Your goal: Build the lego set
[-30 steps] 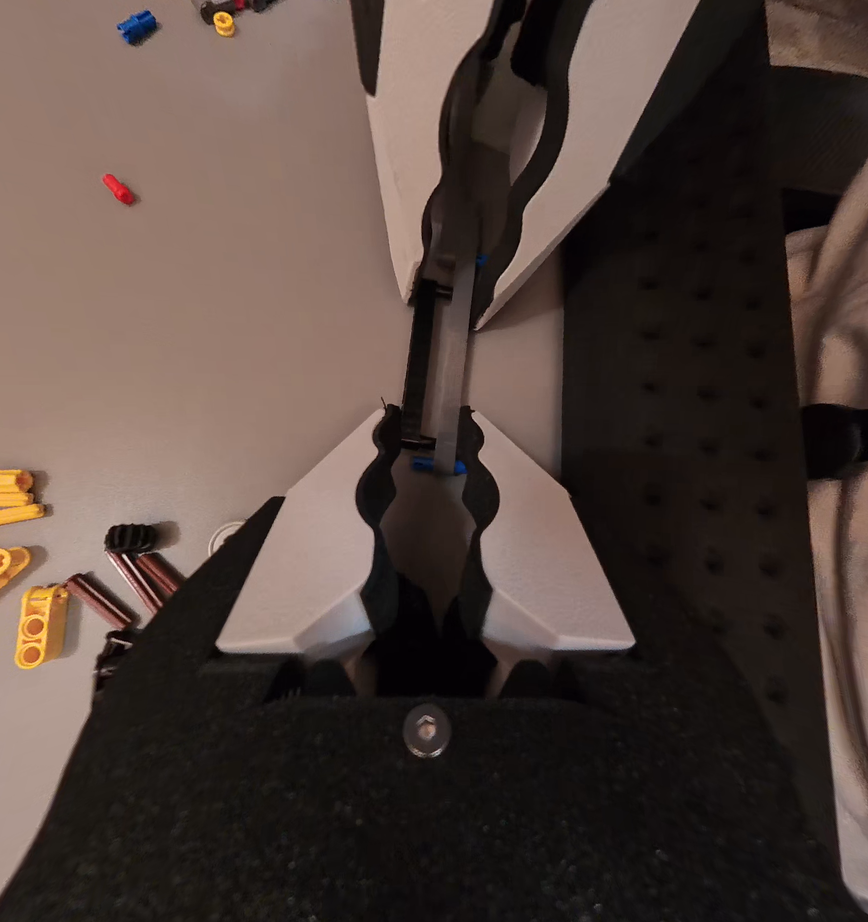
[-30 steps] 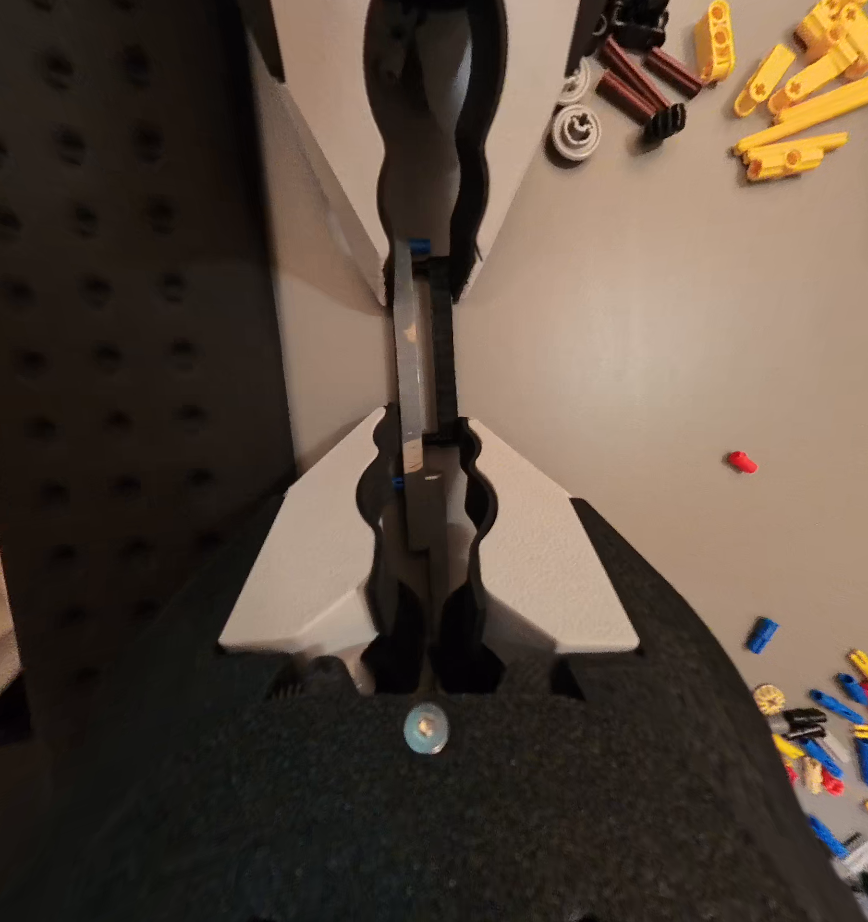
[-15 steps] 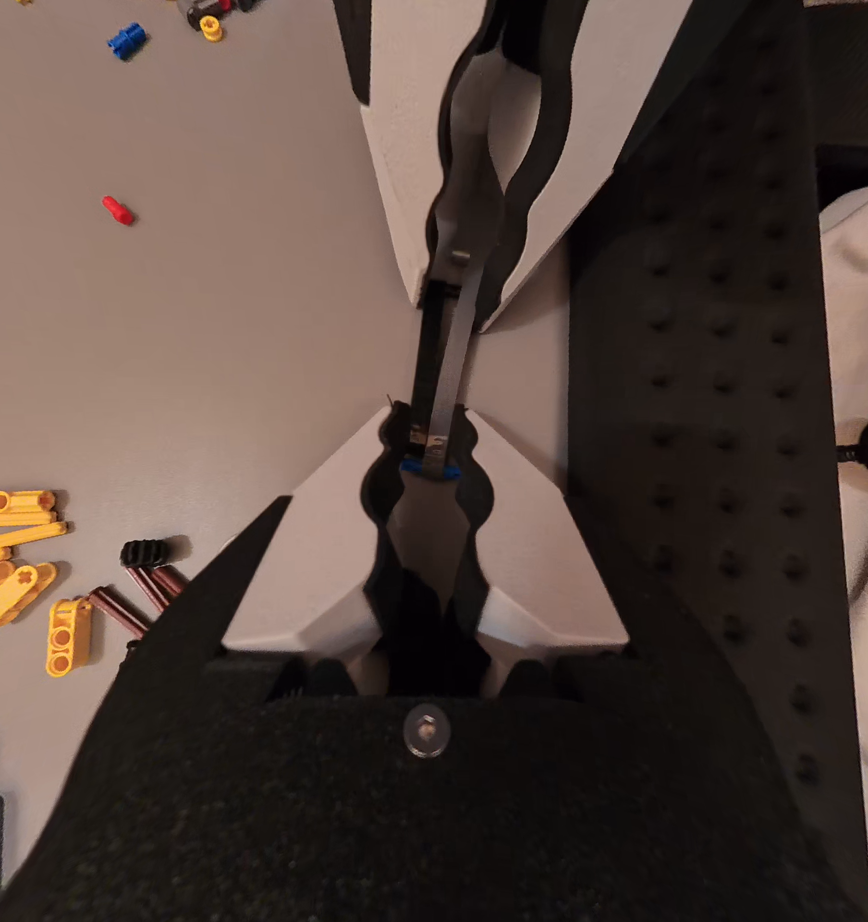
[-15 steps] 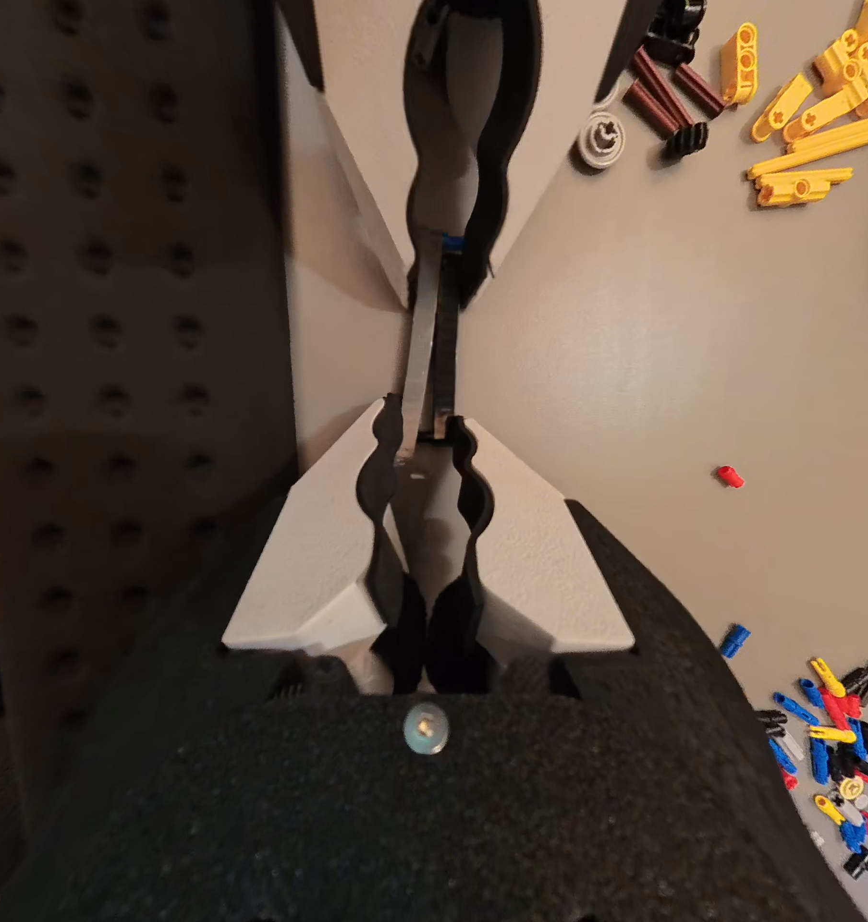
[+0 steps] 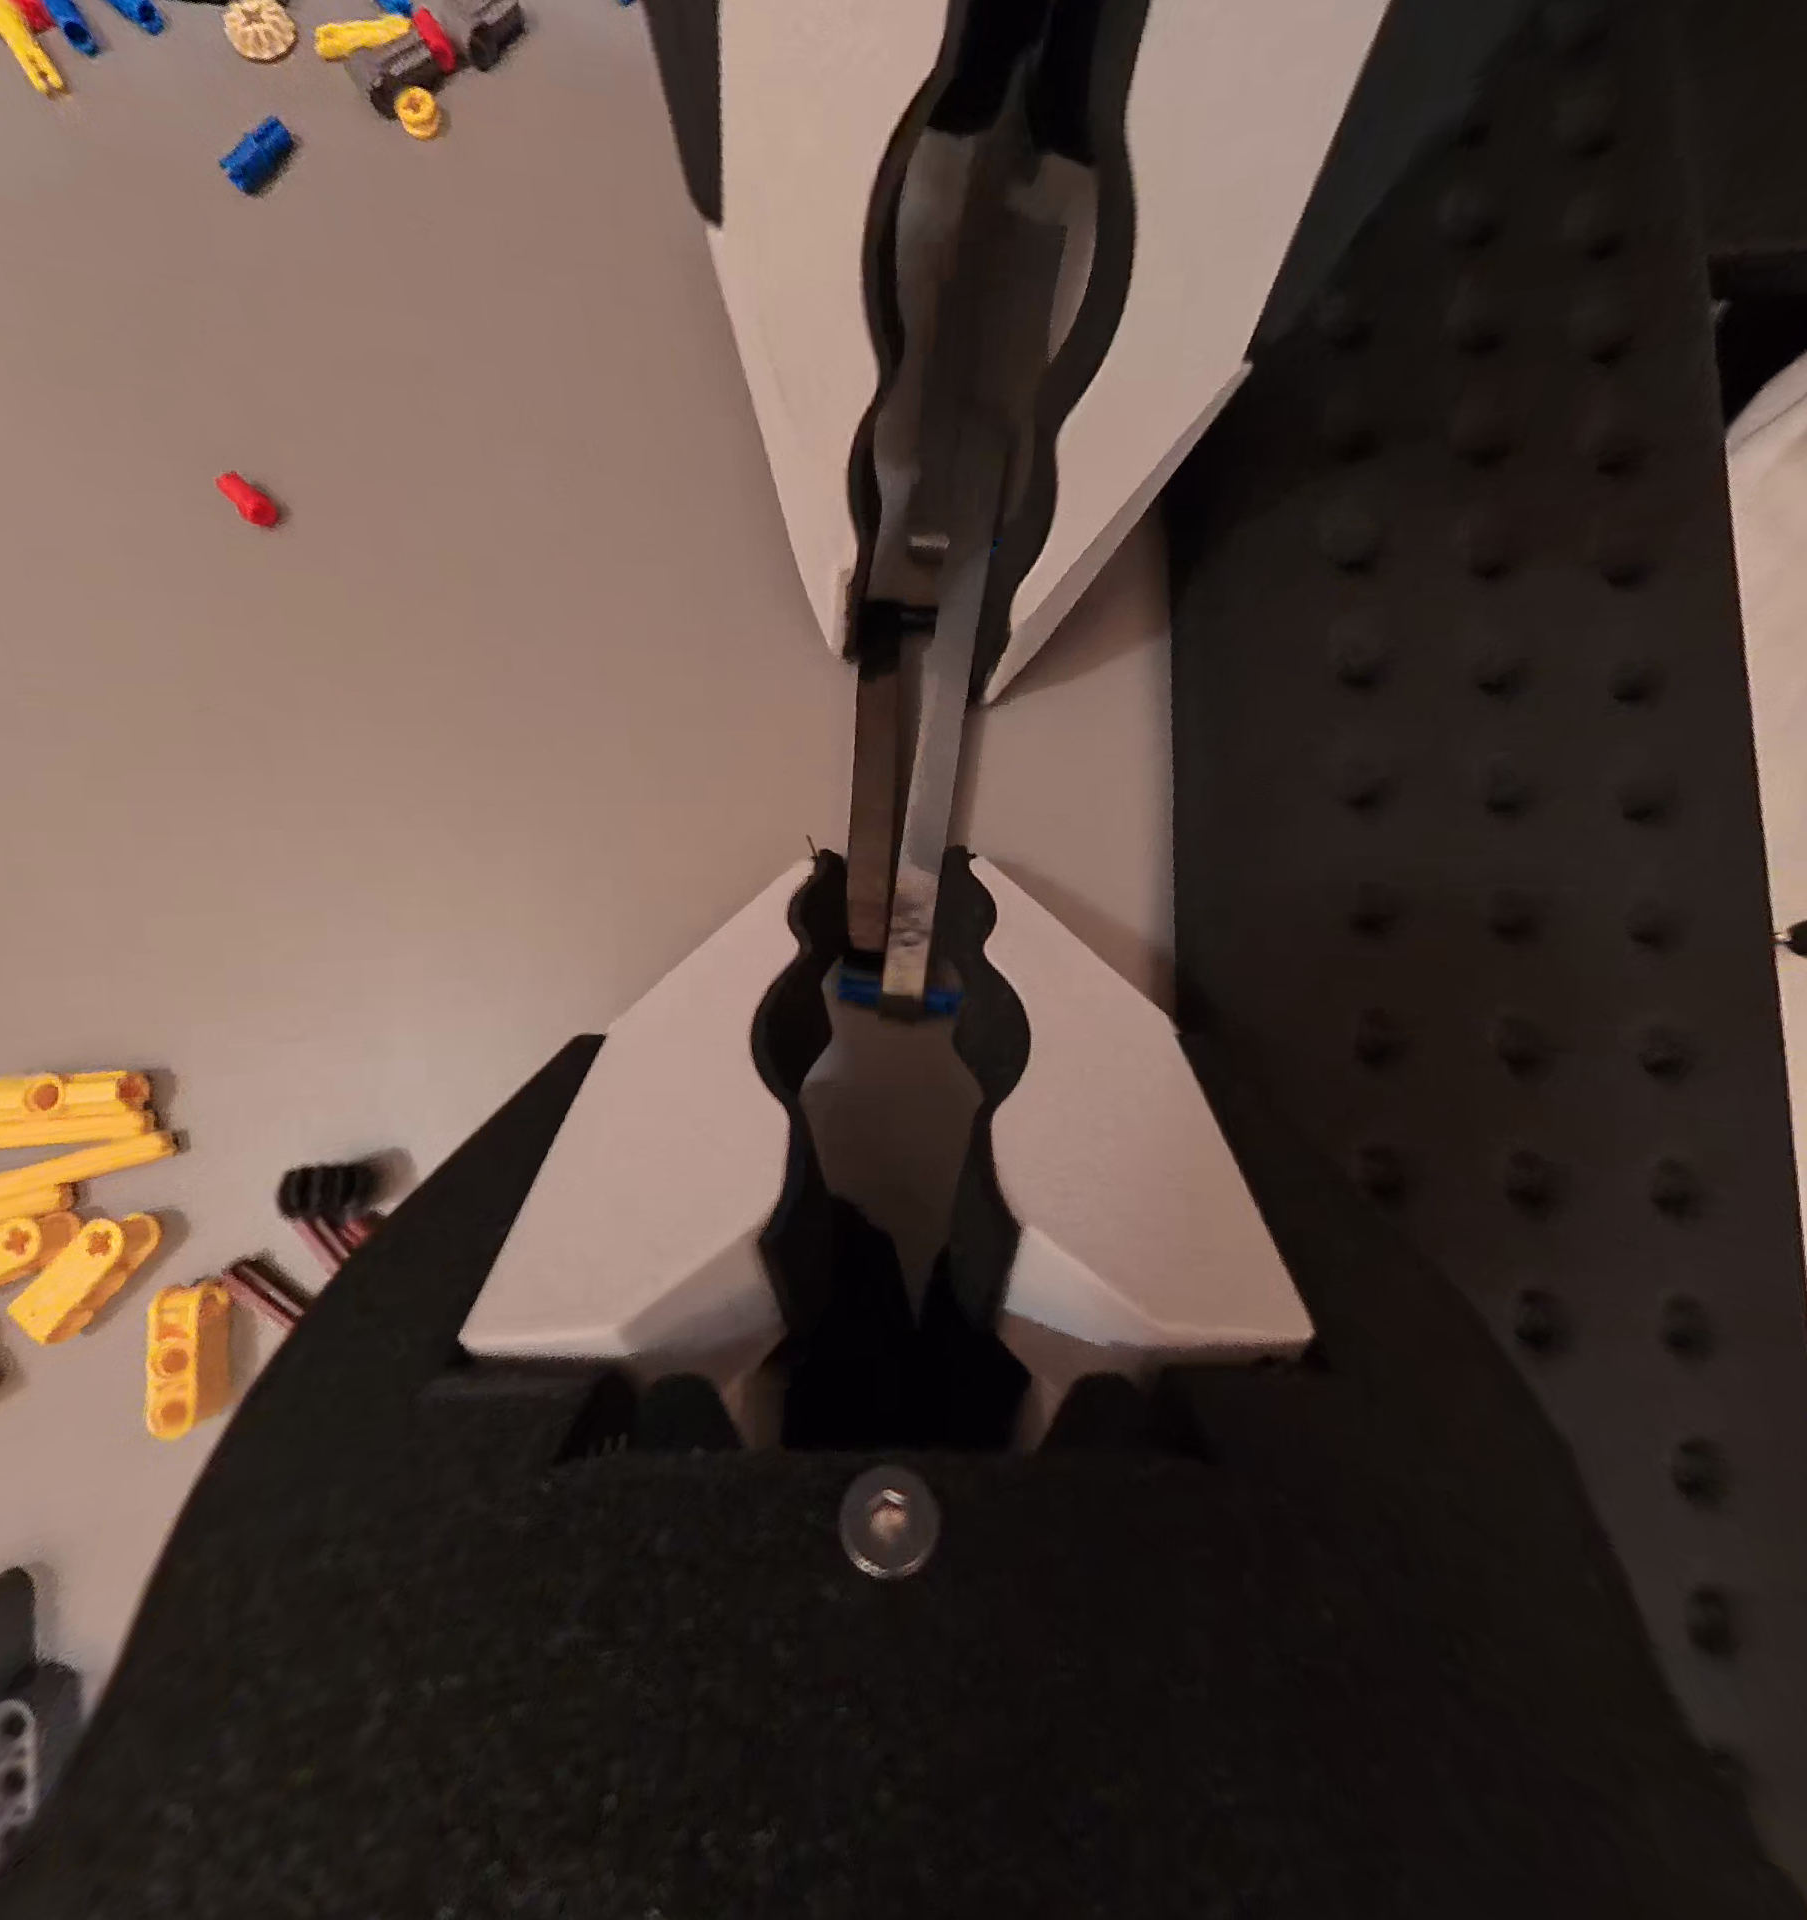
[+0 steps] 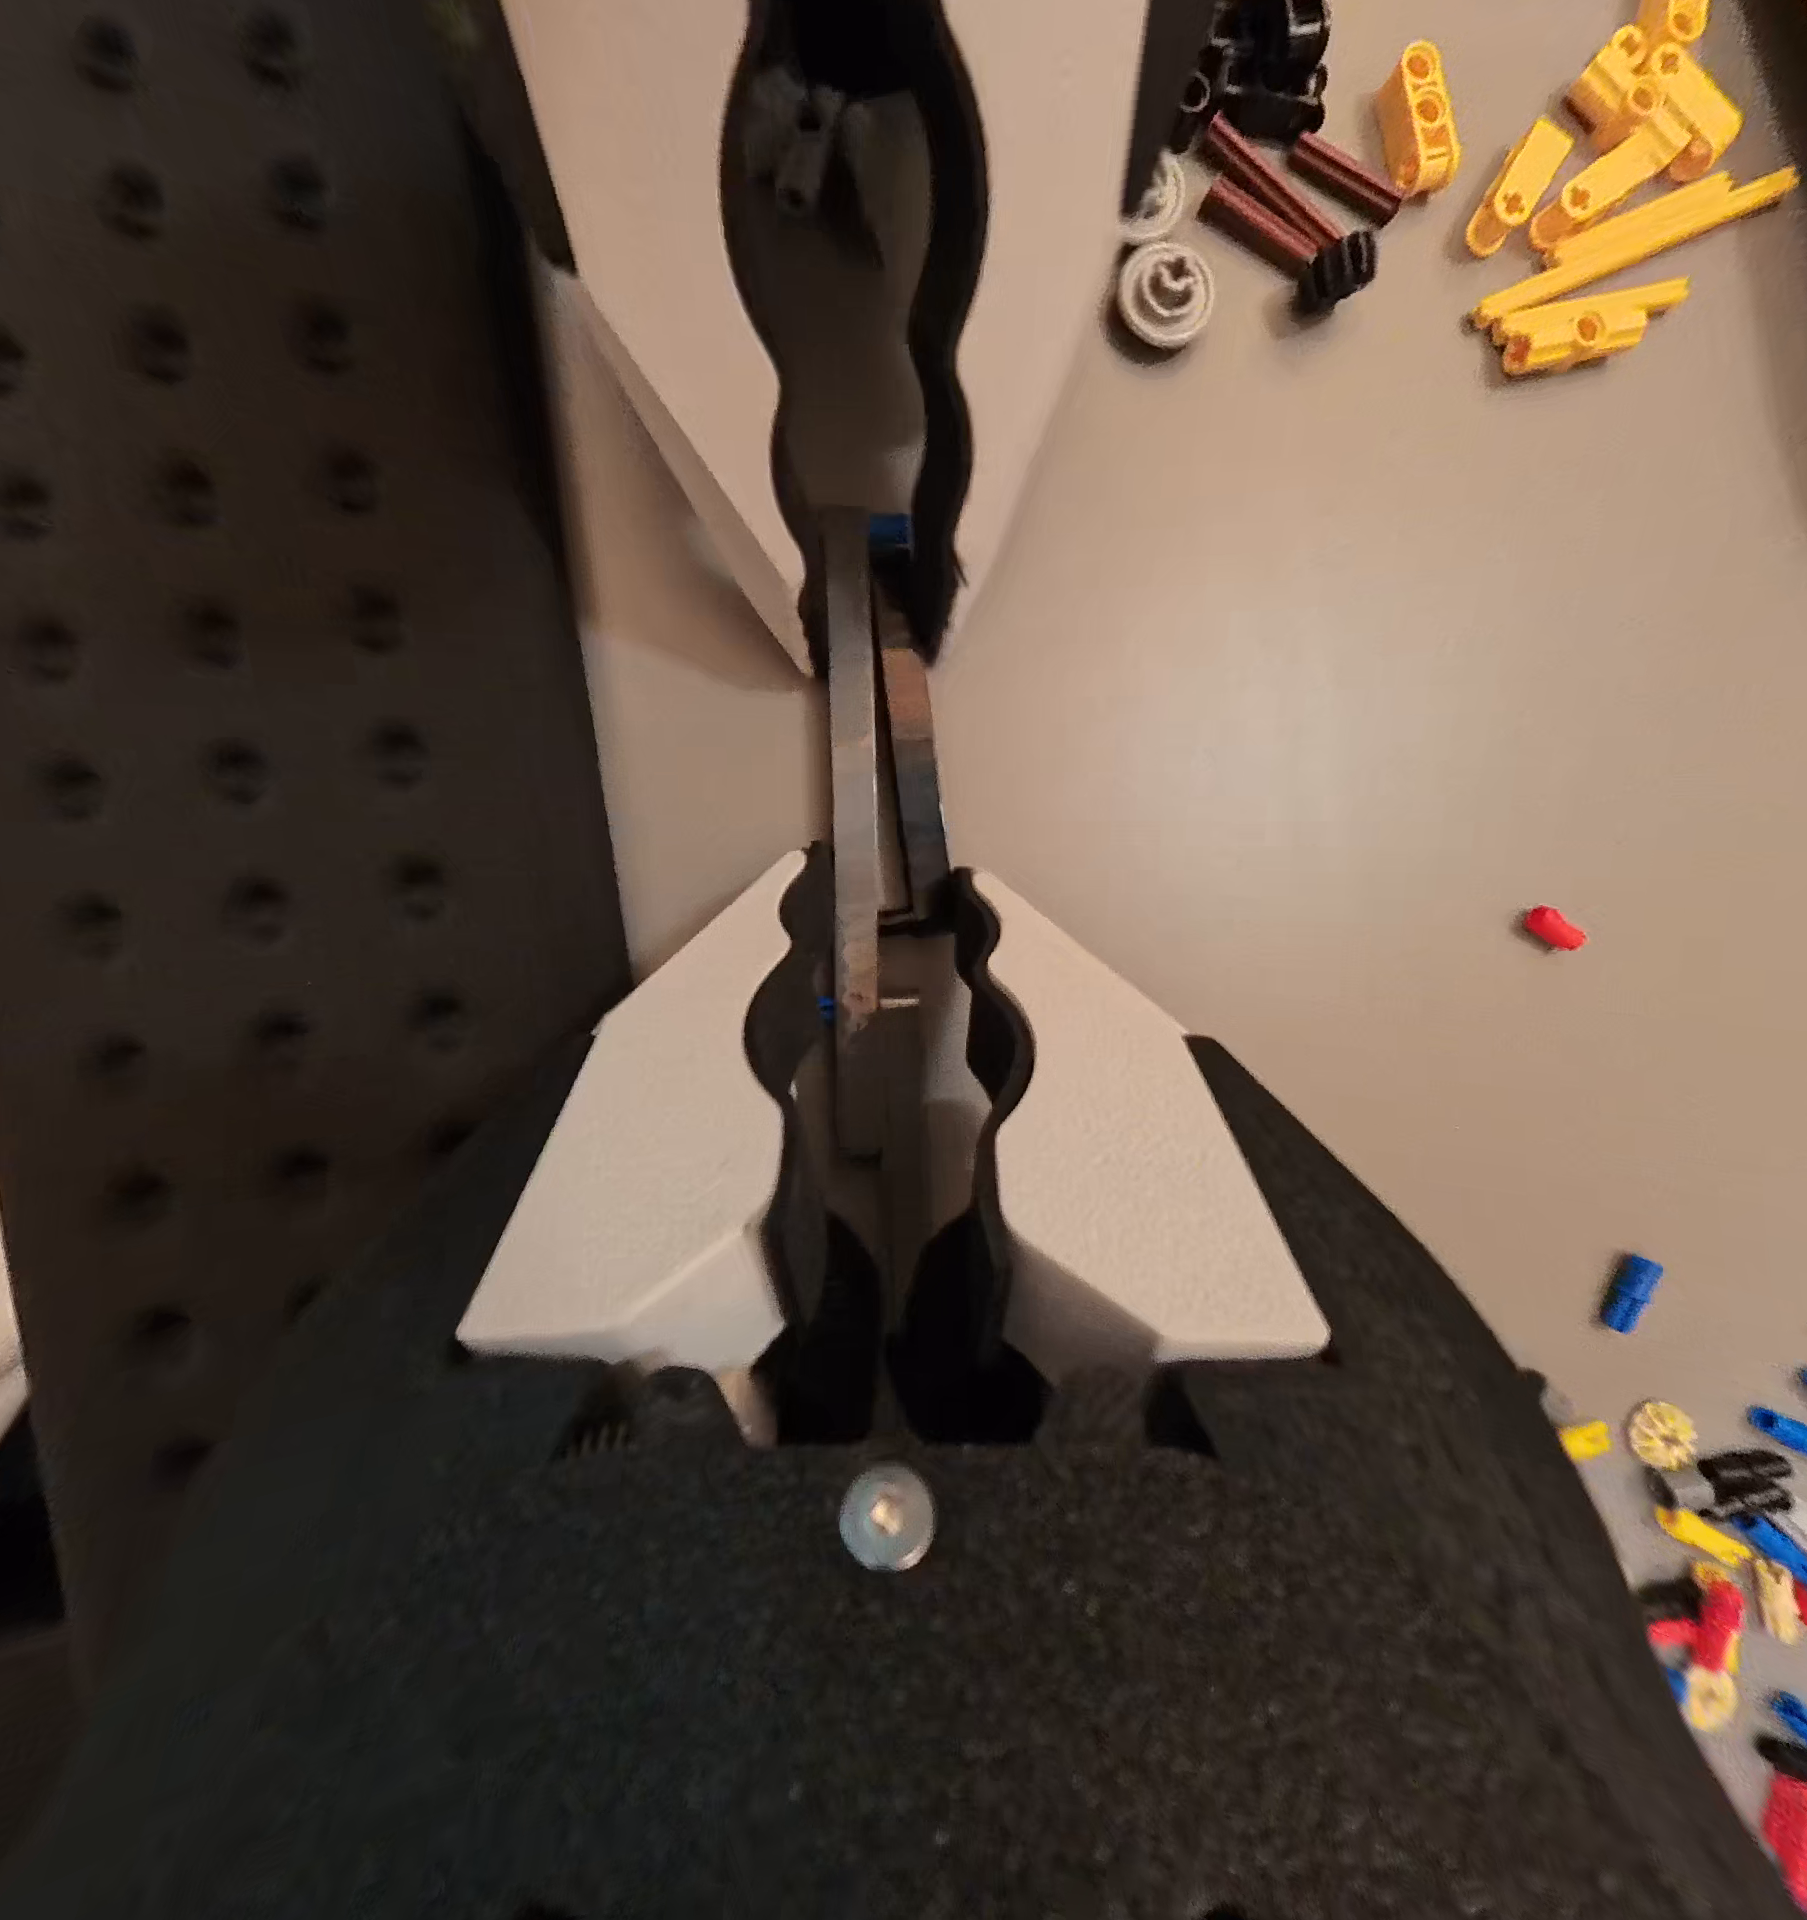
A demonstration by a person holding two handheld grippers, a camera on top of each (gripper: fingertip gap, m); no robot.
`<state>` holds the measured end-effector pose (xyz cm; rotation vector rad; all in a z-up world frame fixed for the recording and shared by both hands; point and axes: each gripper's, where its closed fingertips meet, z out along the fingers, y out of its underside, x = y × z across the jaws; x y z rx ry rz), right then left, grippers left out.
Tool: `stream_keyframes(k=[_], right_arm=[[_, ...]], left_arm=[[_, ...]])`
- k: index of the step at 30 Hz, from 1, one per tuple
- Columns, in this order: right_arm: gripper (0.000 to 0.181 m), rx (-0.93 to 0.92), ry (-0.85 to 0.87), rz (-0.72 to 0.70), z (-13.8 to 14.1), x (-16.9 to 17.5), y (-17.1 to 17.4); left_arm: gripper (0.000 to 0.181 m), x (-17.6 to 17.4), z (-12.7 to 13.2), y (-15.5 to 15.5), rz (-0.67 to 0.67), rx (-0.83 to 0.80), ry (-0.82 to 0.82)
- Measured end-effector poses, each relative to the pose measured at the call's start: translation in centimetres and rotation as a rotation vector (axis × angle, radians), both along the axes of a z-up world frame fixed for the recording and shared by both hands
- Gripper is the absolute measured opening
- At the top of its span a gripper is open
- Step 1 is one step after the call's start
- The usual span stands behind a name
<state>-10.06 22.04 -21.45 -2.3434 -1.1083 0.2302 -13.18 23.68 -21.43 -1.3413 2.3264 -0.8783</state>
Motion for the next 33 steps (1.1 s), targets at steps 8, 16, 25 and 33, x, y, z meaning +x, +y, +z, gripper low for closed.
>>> stream_keyframes(k=[8, 16, 25, 33], right_arm=[[0.027, 0.007, 0.058, 0.04, 0.0, -0.5, -0.3], [0.022, 0.025, 0.06, 0.072, 0.0, -0.7, -0.7], [0.023, 0.005, 0.044, -0.006, 0.0, -0.1, -1.5], [0.022, 0.027, 0.017, 0.015, -0.1, 0.0, -1.6]], left_arm=[[0.02, 1.6, 0.0, -1.1, -0.058, 0.01, 0.004], [0.018, 1.8, -0.1, -2.2, -0.076, 0.014, -0.043], [0.019, 1.7, -0.1, -2.4, -0.058, -0.021, -0.043], [0.018, 1.6, -0.1, -2.5, -0.077, -0.012, -0.05]])
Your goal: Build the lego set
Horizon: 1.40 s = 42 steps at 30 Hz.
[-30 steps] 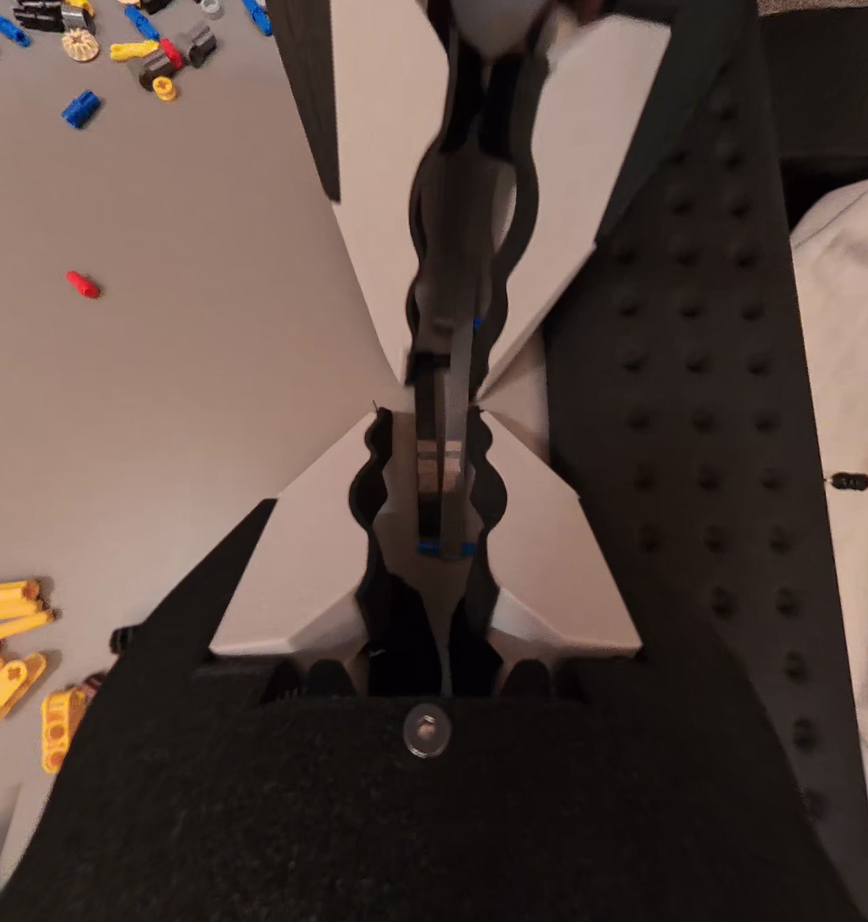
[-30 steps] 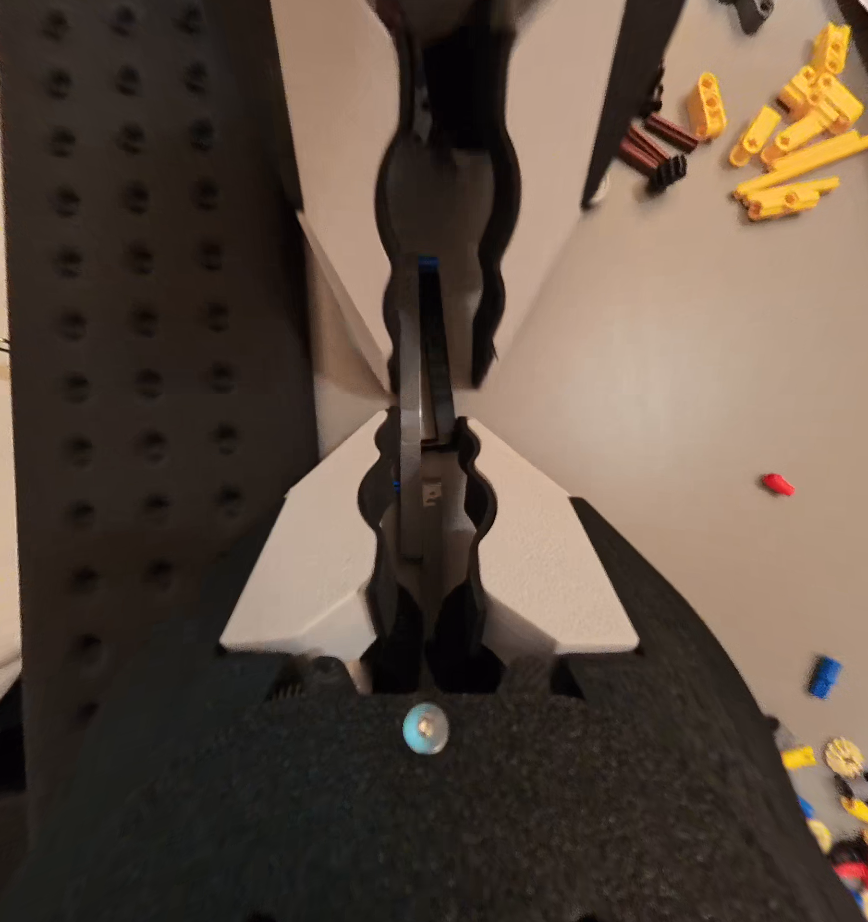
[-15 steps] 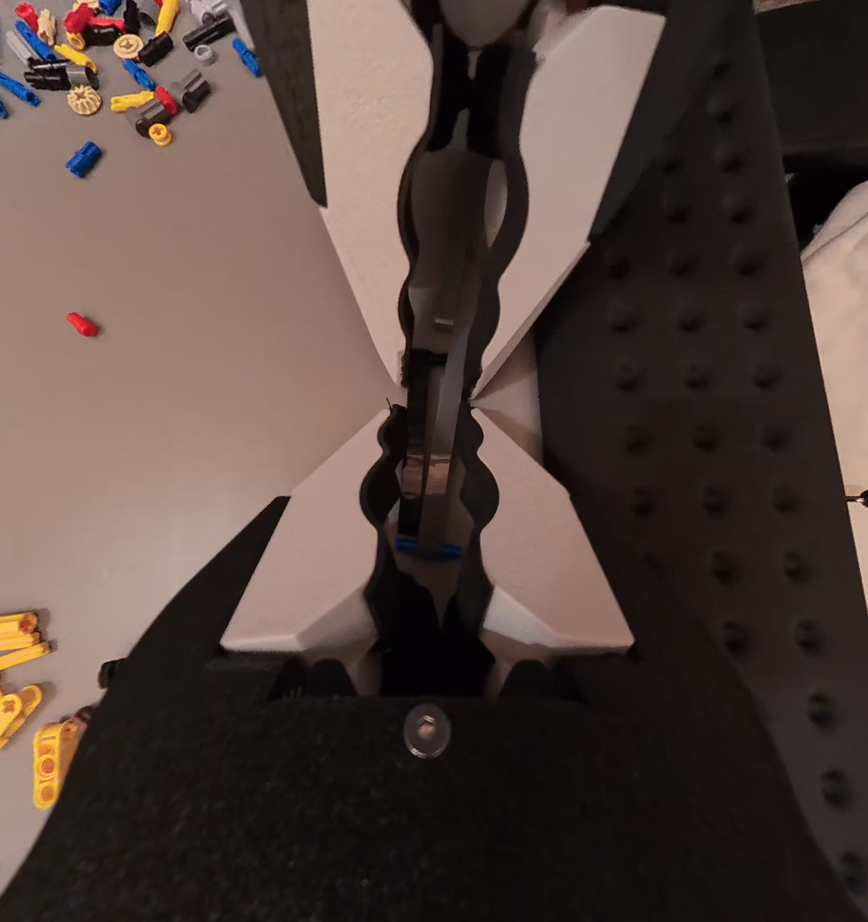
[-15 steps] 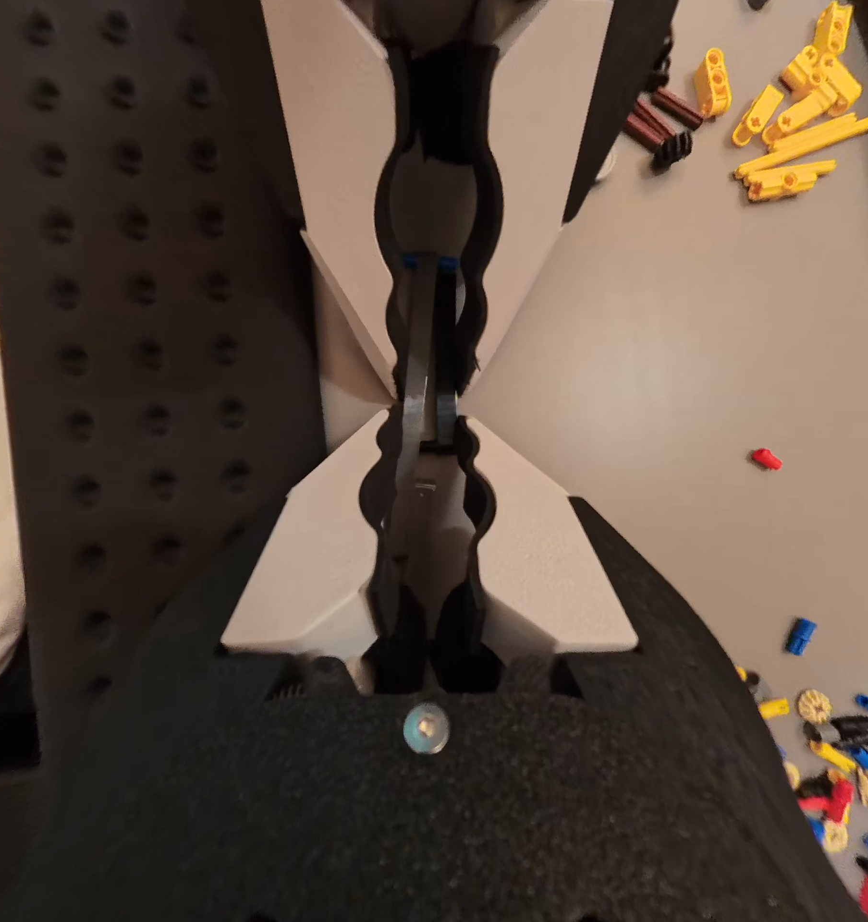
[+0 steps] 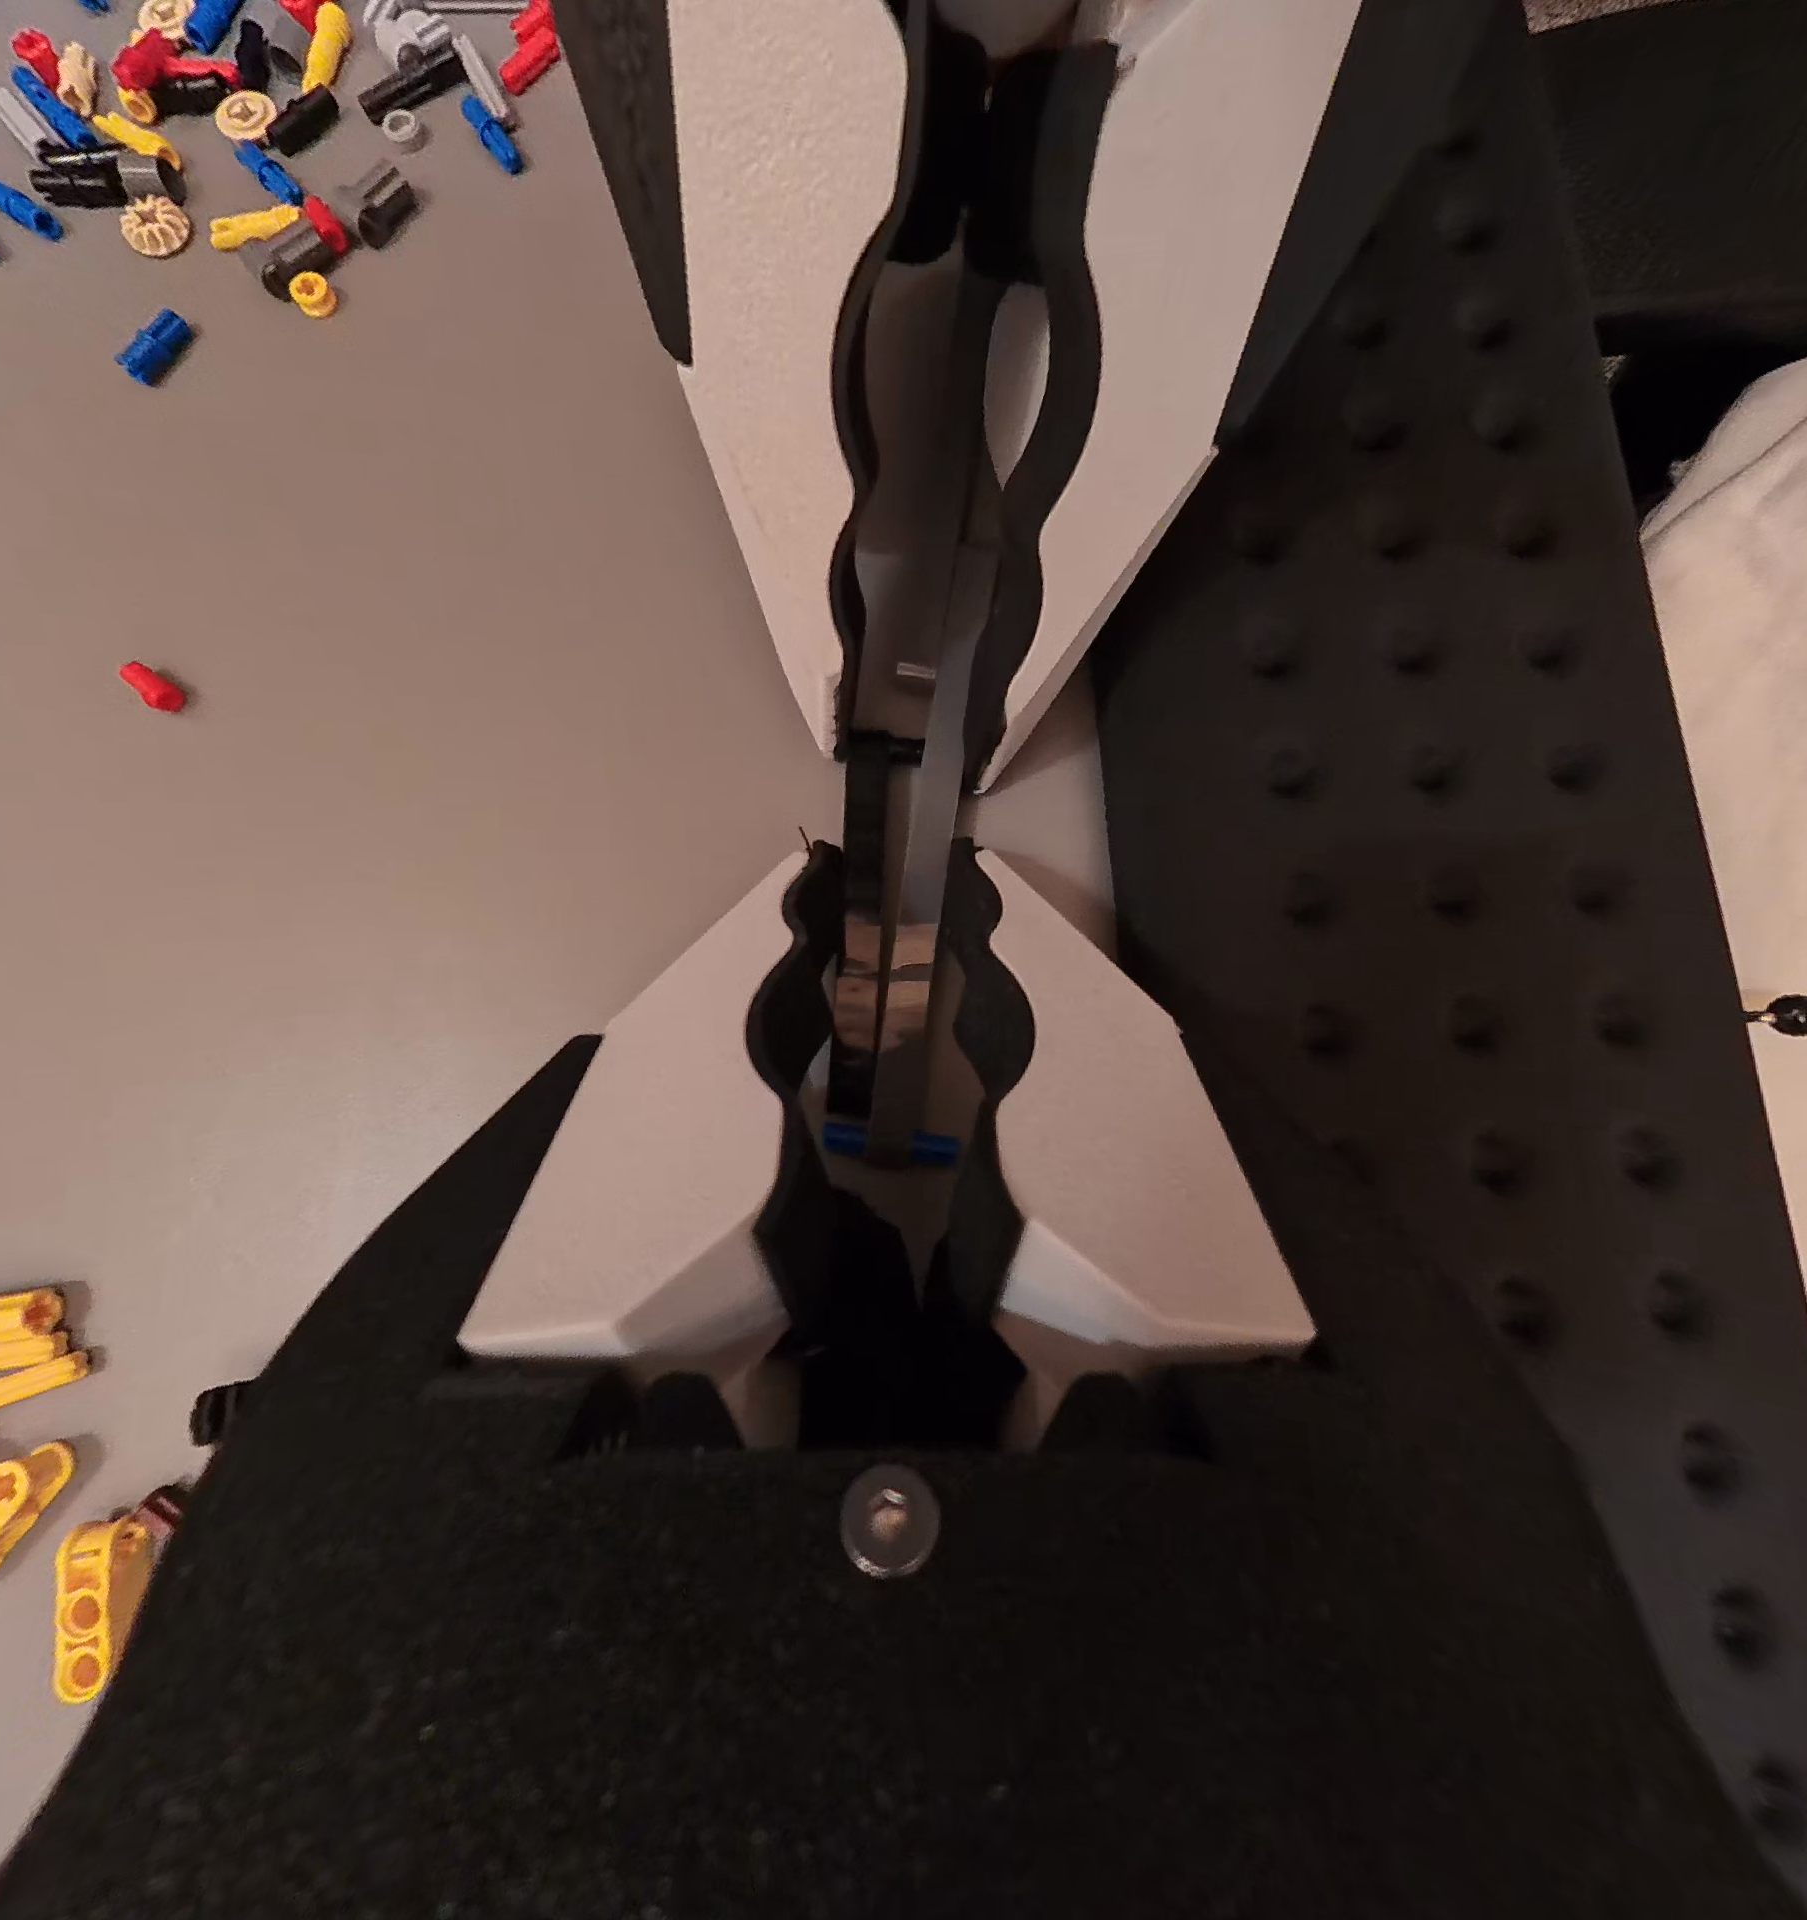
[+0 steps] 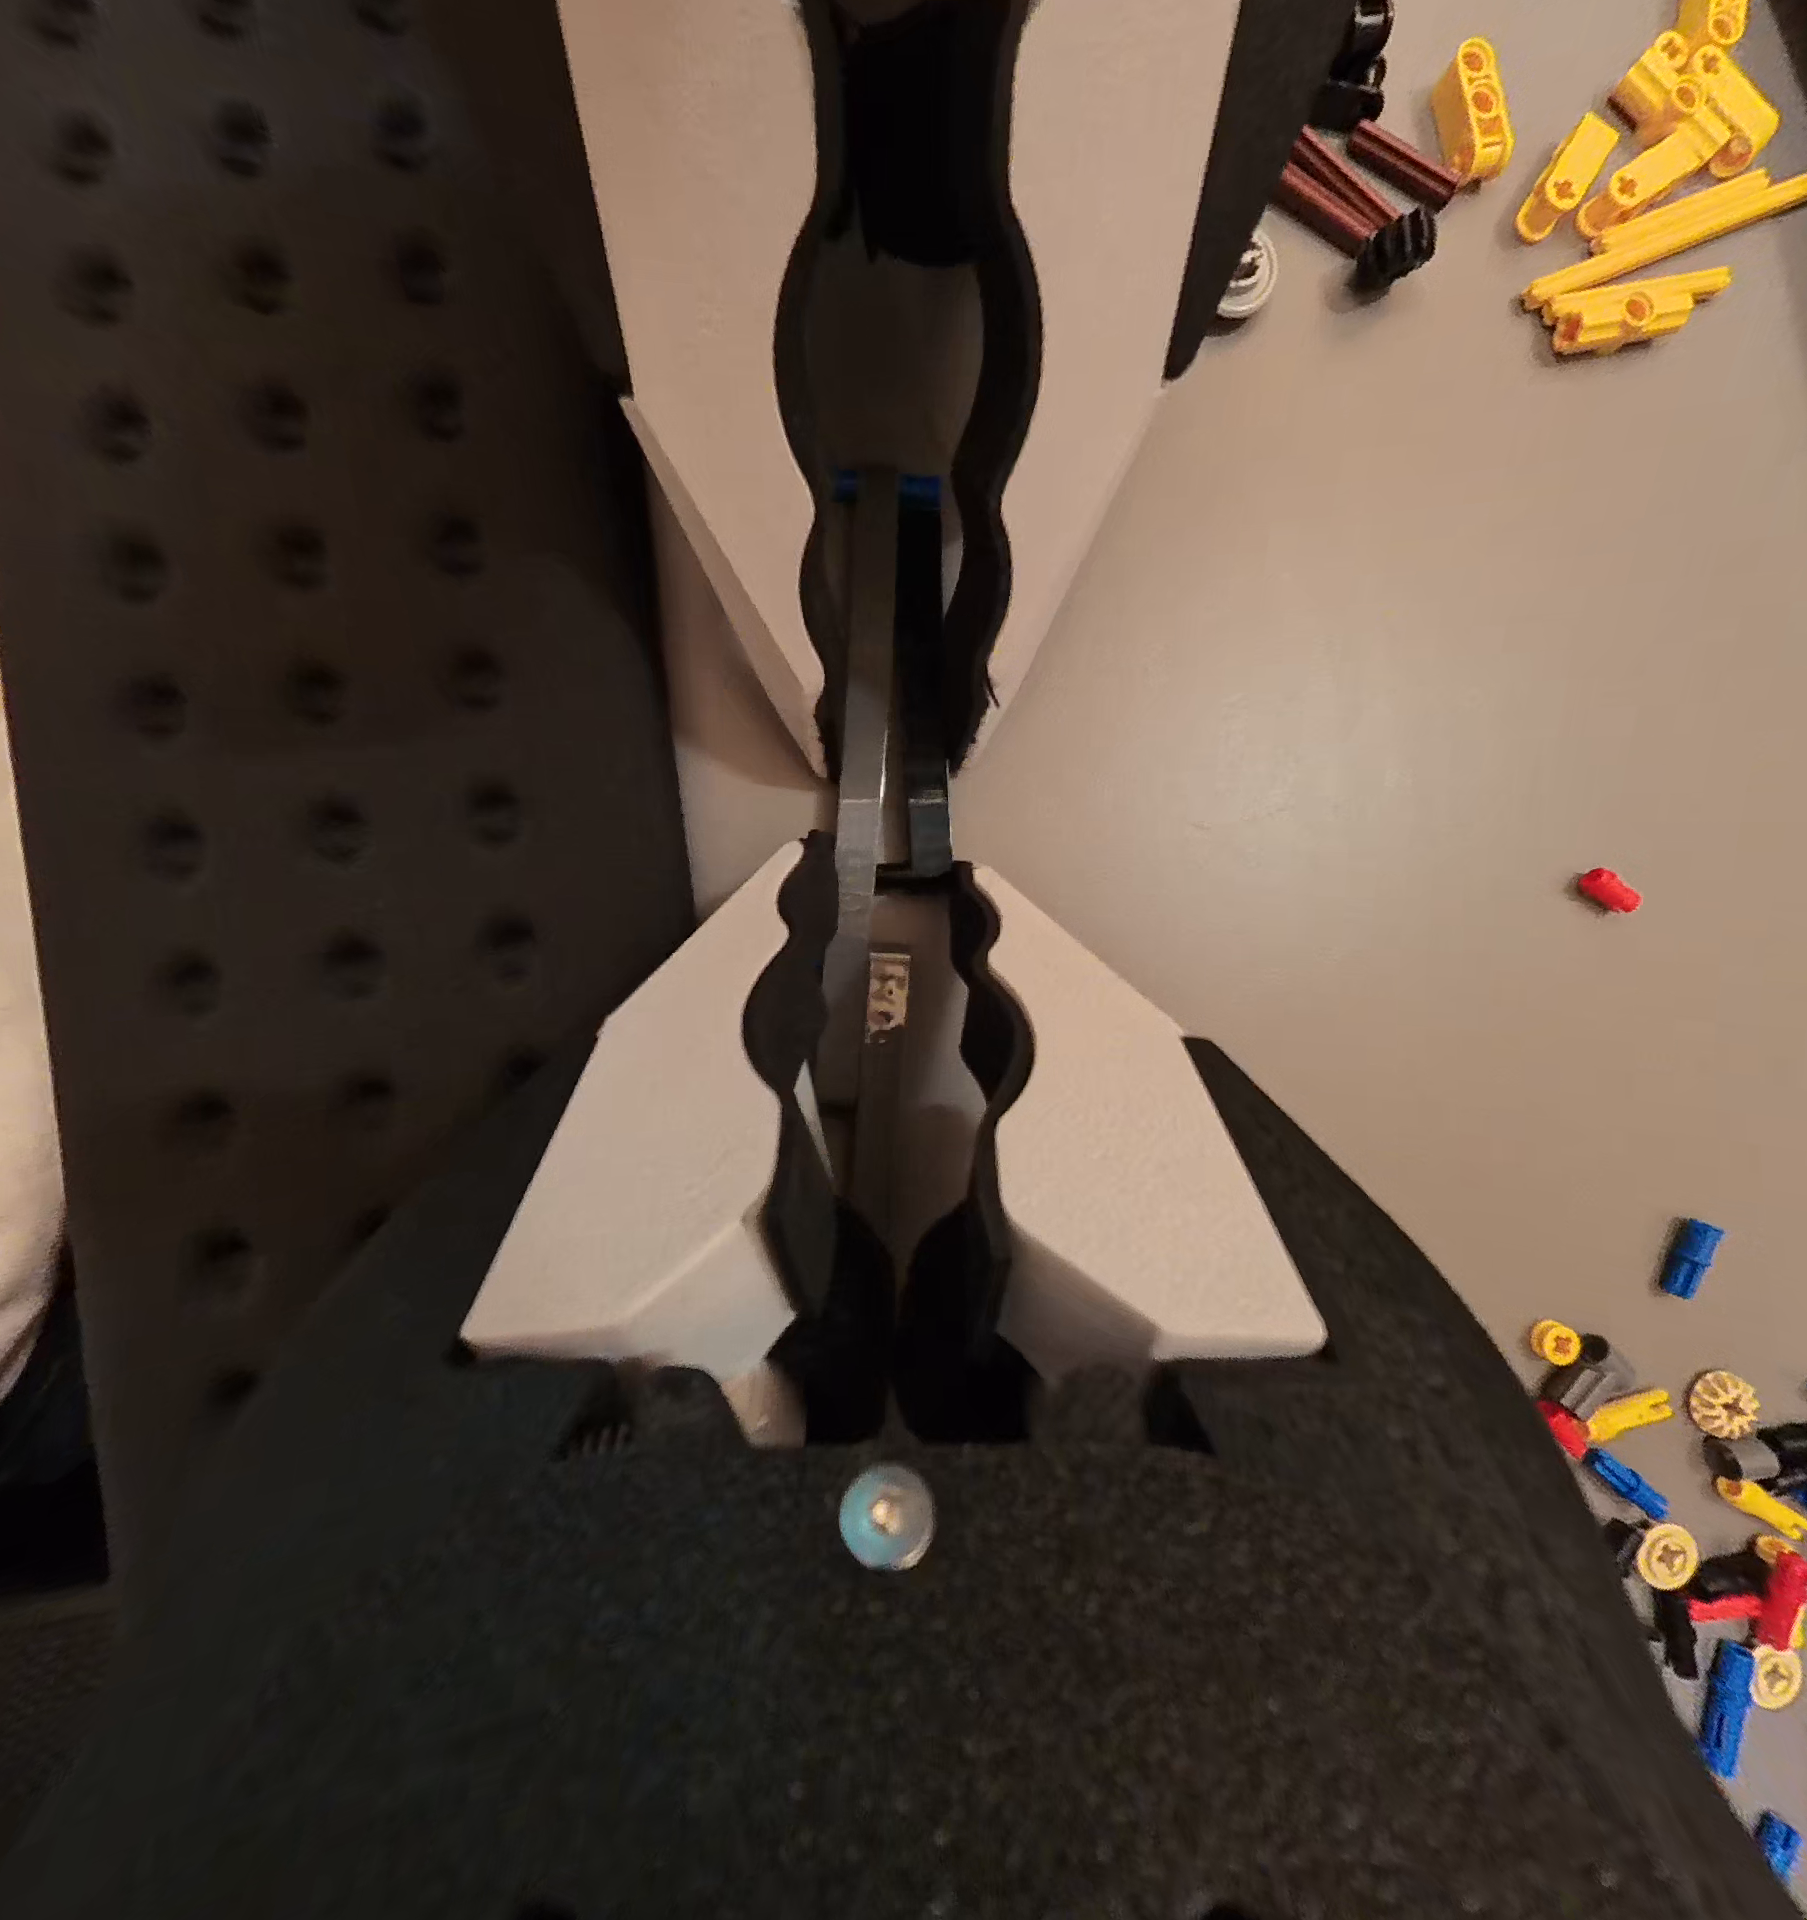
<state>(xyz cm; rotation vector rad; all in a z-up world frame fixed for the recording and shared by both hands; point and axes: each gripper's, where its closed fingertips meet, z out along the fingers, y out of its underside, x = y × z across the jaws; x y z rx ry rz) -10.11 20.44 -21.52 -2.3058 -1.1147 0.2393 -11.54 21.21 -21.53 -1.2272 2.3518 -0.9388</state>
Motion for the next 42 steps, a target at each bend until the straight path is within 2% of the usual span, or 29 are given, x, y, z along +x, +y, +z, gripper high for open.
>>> stream_keyframes(k=[10, 20, 23, 24, 42], right_arm=[[0.021, 0.031, -0.021, 0.039, 0.0, -0.1, -0.2], [0.025, -0.109, 0.05, -0.024, 0.1, 0.2, -0.9], [0.027, -0.077, 0.071, -0.016, 0.1, -0.6, -0.2], [0.023, -0.069, 0.073, 0.001, 0.1, -0.9, -0.3], [0.021, -0.005, 0.03, -0.013, 0.0, -0.3, -0.5]], left_arm=[[0.018, -0.2, 0.0, -0.2, -0.039, 0.021, -0.007], [0.019, -0.3, 0.1, -0.3, 0.008, -0.023, 0.013], [0.02, 0.0, 0.1, -1.0, -0.02, -0.015, 0.013], [0.019, 0.1, 0.1, -1.2, -0.026, -0.019, 0.02], [0.018, 0.1, -0.1, -1.1, 0.002, -0.022, 0.01]])
